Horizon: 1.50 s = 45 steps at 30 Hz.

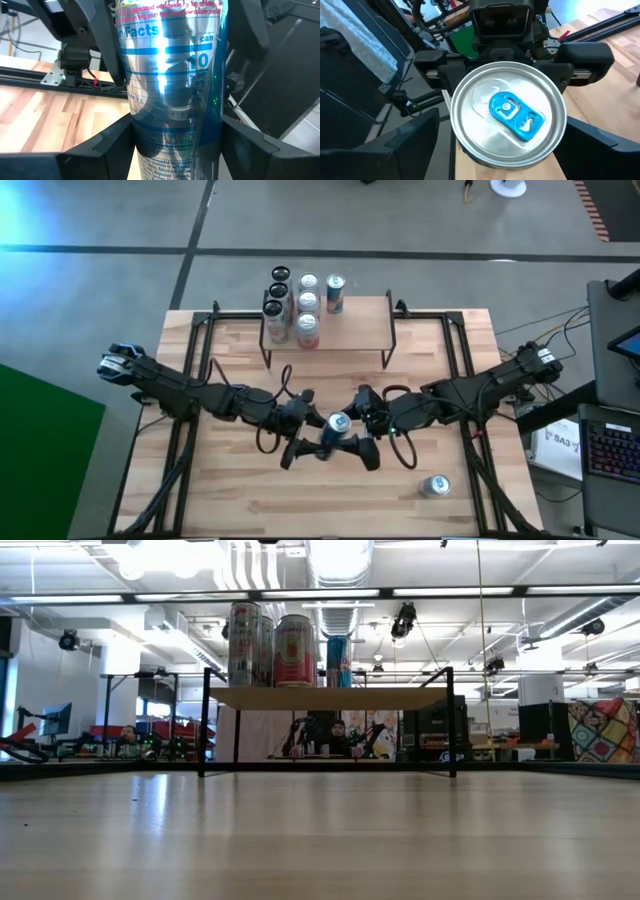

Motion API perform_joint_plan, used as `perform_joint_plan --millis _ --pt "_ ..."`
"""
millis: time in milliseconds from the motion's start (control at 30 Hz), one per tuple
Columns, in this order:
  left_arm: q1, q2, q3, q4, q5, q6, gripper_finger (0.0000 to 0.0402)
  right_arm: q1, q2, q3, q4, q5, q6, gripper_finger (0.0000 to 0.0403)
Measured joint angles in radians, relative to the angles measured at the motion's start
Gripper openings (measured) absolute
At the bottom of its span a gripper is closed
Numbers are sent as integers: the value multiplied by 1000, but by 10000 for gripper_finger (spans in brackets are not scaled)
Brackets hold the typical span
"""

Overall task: Place canned beverage on shelf
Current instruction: Put the left blue soda can on the shelf aligned with the other blue soda can

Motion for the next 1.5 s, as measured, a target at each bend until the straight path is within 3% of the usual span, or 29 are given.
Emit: perform_joint_plan --millis 167,433,833,1100,1400,1500 --pt "12 0 0 0 25 4 238 0 -7 0 -14 35 -4 326" --pt "14 0 0 1 25 6 238 -13 -20 0 -12 4 -17 252" --pt "17 0 0 -2 27 -3 254 -14 -22 0 -34 -18 1 248" --pt "33 -8 3 -56 -77 -1 297 -23 -28 -2 -183 49 43 247" --pt "86 -32 2 -148 -81 -19 317 -129 -43 -2 -326 49 18 247" --pt "98 -59 2 -179 -129 -20 318 -197 -53 -2 -363 7 -33 247"
